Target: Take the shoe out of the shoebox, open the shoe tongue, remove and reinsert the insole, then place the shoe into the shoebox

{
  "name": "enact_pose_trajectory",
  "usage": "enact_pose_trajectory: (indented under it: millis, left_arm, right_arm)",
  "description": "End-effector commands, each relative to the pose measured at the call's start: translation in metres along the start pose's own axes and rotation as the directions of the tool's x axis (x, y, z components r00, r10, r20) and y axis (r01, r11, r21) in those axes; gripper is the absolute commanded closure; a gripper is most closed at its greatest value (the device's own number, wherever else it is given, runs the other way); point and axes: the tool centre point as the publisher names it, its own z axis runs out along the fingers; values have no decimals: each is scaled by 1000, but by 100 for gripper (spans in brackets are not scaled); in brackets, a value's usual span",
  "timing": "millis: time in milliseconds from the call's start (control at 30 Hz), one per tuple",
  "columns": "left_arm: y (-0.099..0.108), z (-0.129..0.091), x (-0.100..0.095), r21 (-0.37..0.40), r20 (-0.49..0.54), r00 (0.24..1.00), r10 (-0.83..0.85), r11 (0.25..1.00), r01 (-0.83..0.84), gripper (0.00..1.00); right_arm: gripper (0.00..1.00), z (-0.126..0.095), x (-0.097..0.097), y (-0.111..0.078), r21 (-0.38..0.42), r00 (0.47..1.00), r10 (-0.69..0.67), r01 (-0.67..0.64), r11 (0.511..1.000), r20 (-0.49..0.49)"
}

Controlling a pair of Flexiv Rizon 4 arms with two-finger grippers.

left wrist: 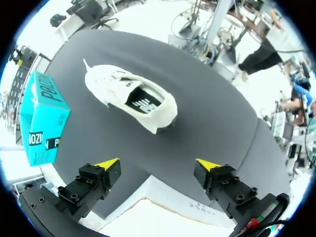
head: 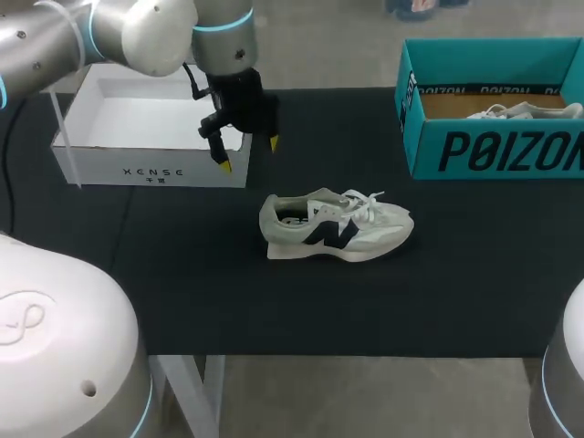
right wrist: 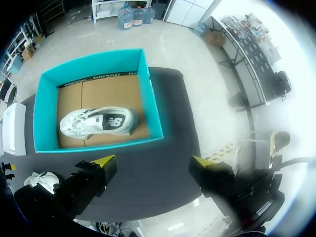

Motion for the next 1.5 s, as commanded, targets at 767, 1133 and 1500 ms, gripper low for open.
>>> enact_pose_trajectory:
  millis: [767, 1133, 1500]
  left_arm:
    - [-8, -13, 26, 558, -74, 311, -947, 219, 800, 3]
    - [-22, 10, 56, 645, -190, 379, -906, 176, 743, 0]
    - [-36, 39, 59, 669, -112, 570, -814, 362, 649, 0]
  right_arm:
    - [0, 0, 0, 0, -1, 1000, 1, -1, 1000, 0]
    - [0, 0, 0, 0, -1, 1000, 1, -1, 1000, 0]
    - [0, 0, 0, 0, -1, 1000, 1, -1, 1000, 0]
